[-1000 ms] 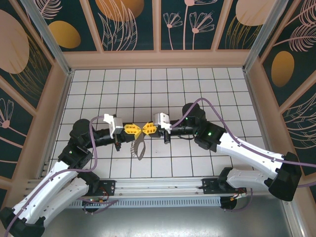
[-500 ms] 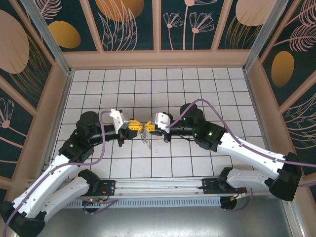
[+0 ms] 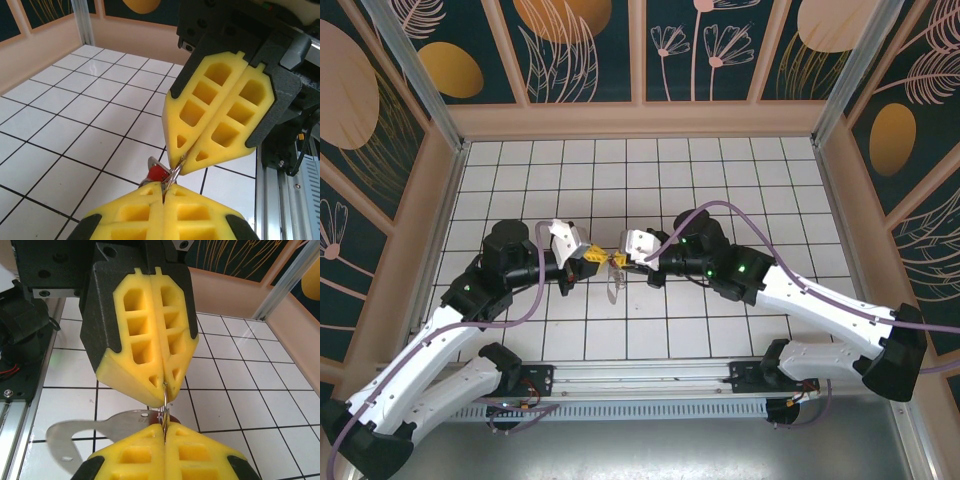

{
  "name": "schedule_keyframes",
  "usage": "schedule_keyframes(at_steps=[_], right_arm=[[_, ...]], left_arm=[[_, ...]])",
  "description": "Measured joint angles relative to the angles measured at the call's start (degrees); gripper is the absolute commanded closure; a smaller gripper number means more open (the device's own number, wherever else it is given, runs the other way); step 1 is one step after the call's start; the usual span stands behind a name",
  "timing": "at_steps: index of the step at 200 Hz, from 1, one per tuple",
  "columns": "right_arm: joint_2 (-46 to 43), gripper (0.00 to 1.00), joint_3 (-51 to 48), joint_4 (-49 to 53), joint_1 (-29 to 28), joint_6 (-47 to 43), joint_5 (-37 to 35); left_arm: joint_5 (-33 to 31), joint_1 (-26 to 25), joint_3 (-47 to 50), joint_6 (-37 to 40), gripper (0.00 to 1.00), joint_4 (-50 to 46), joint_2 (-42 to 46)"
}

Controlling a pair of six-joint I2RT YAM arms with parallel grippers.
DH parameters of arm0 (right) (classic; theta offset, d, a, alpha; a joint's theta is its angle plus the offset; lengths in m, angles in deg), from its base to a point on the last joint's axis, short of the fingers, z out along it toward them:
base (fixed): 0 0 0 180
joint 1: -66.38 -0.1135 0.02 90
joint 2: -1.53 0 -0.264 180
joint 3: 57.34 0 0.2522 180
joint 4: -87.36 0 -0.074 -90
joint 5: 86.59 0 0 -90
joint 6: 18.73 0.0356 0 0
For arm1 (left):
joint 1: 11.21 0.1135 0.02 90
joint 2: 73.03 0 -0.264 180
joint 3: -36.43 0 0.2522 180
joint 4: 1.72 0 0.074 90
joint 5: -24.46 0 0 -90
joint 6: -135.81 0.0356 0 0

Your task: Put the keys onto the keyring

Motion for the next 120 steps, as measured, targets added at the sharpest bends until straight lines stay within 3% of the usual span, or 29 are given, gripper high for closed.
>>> schedule_keyframes(at_steps=[20,82,95,120], right_arm=[[0.0,1.00,0.2,0.3,-0.1,0.0,0.0],[1.1,1.00,1.7,2.8,-1.0,-0.3,0.7],[1.7,1.00,2.1,3.3,-1.2,-0.4,0.8],[2.6,1.00,2.5,4.3,-1.5,-0.5,0.7]], left_arm=[[1.0,0.0,1.0,-0.5,1.00,0.7,1.1],[2.1,0.0,1.7,-0.9,0.82,1.2,1.8],[2.6,0.0,1.7,-0.9,0.82,1.6,1.8],[3.3,0.0,1.7,-0.6,0.94,1.7,1.4]])
